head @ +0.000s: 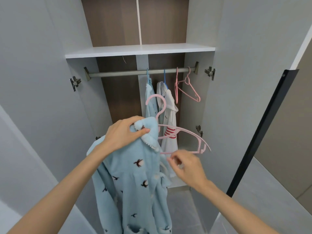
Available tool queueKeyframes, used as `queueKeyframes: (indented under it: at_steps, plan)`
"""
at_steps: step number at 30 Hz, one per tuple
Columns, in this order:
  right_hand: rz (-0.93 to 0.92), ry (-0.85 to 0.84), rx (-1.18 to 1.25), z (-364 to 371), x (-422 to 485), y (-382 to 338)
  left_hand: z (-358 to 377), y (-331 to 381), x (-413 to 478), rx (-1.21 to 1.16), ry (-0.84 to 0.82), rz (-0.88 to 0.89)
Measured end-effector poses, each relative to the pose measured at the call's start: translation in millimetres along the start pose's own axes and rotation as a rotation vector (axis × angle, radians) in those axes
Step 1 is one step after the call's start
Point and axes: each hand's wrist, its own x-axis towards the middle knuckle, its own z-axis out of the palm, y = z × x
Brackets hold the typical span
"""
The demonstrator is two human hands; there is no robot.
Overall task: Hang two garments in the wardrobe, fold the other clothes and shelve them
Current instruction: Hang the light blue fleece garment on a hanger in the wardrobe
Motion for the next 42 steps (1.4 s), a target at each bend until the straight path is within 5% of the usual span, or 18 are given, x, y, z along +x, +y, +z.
queueKeyframes:
  at_steps: [6,12,15,21,32,38,42]
  plan:
    - [0.179,-0.854,0.034,34.8,-0.9,9.9,-16.4,2.4,-1.5,-0.061,0.07,0.049]
    - [-0.055,-1.16,-0.348,56.9,4.2,20.6,-33.1,-14.3,-5.9,-0.113,0.132,-0.004]
    - [-0.17,-1.032,-0.557,50.9,6.8,41.1,-39.4,-32.6,-13.1,-0.089,0.139,-0.027]
    - [-0.308,-0.799,-0.578,15.9,11.7,79.3,-35.3,-63.7,-23.7,-0.024,0.138,-0.076]
    - [-0.325,-0.7,-0.633,-26.1,45.7,82.3,-4.7,-63.5,-26.0,0.19,0.088,0.039]
    - [-0.273,-0.478,-0.443,-36.5,66.9,49.6,16.6,-41.0,-23.8,0.116,0.018,0.014]
    - [-0.009,-0.194,-0.056,-31.1,70.3,18.1,21.5,-23.4,-20.6,-0.027,0.091,-0.039]
